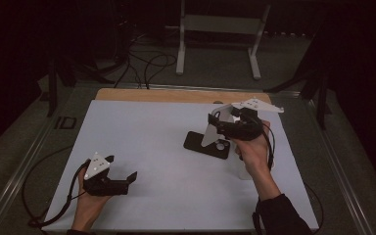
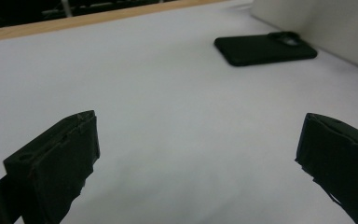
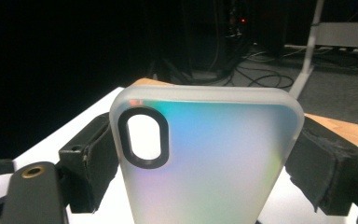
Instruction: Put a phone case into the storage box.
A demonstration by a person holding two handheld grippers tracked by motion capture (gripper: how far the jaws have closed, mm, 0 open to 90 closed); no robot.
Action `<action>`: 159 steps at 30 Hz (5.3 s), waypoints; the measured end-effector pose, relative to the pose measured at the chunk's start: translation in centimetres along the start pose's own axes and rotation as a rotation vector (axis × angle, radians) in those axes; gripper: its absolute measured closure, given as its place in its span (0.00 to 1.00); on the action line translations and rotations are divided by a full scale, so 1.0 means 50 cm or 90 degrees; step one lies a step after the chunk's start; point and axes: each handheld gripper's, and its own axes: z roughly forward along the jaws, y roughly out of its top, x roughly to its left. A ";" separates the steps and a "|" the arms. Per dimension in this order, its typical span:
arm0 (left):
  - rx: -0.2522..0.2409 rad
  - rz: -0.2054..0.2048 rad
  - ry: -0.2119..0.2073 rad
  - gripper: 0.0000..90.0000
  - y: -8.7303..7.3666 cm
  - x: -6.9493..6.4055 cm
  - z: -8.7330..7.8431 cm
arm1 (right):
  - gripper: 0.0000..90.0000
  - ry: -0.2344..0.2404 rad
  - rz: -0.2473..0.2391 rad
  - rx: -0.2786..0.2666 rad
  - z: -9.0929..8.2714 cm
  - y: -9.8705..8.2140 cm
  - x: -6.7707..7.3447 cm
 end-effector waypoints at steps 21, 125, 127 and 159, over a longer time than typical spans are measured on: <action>-0.002 -0.028 0.041 0.00 -0.059 0.041 -0.043 | 0.19 -0.073 -0.016 -0.005 -0.009 0.034 -0.066; -0.020 -0.041 0.058 0.00 -0.066 0.046 -0.044 | 0.18 -0.319 0.042 0.121 0.164 0.008 -0.289; -0.021 -0.042 0.058 0.00 -0.066 0.046 -0.044 | 0.18 -0.317 0.042 0.124 0.169 0.005 -0.289; -0.020 -0.042 0.056 0.00 -0.066 0.046 -0.044 | 0.18 -0.327 0.072 0.177 0.207 -0.039 -0.310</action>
